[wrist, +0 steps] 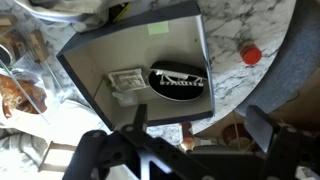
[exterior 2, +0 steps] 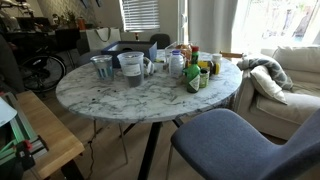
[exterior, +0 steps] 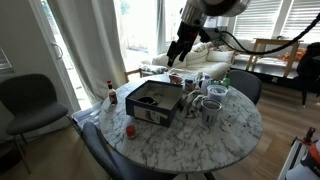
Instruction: Remove the case from the box
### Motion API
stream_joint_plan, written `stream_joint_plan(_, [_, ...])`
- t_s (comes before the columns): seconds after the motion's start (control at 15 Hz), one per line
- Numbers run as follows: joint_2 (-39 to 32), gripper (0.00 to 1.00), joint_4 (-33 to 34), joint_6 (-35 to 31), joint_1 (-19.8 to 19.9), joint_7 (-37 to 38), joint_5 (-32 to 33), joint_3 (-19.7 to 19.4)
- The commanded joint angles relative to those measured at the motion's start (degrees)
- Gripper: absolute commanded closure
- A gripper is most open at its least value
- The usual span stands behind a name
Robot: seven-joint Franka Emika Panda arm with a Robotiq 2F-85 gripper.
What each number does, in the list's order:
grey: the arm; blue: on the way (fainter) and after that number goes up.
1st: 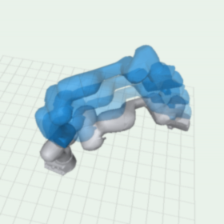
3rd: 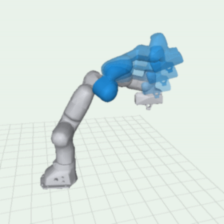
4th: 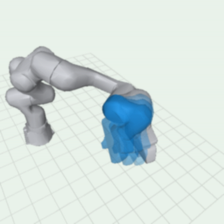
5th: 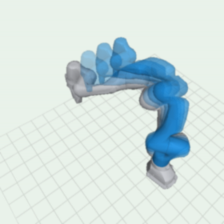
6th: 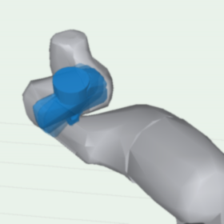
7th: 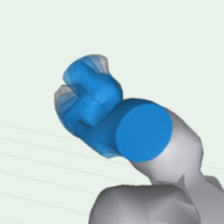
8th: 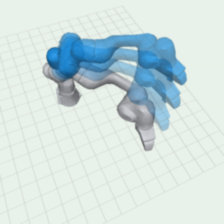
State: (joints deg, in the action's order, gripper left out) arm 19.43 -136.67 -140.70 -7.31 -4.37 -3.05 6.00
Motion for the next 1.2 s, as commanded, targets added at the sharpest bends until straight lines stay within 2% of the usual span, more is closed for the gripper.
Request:
stream_joint_plan(0.0, [-14.9, 0.0, 10.57, -4.0, 4.79, 8.93, 10.58, 2.56])
stream_joint_plan(0.13, [-20.78, 0.0, 16.25, -0.02, 5.23, 12.04, 16.12, 1.75])
stream_joint_plan(0.2, [-22.84, 0.0, 18.49, 1.96, 4.66, 11.78, 16.58, 1.01])
stream_joint_plan(0.27, [-17.31, 0.0, 12.4, -1.93, 3.81, 9.72, 13.52, 0.51])
stream_joint_plan(0.4, [-21.69, 0.0, 16.41, -0.46, 3.88, 9.84, 14.68, -0.08])
stream_joint_plan(0.6, [-23.01, 0.0, 18.05, 0.1, 3.76, 9.87, 14.84, -0.12])
stream_joint_plan(0.67, [-24.56, 0.0, 17.41, -4.28, 3.3, 12.57, 17.54, -0.14])
stream_joint_plan(0.73, [-25.88, 0.0, 17.76, -5.47, 3.14, 8.94, 13.79, 0.52])
stream_joint_plan(0.8, [-28.13, 0.0, 18.78, -7.08, 2.8, 4.22, 13.76, 0.97])
stream_joint_plan(1.0, [-34.65, 0.0, 23.09, -8.14, 0.81, 1.15, 20.85, 0.44])
stream_joint_plan(1.13, [-38.9, 0.0, 26.45, -10.19, -1.55, 2.71, 28.34, -1.37])
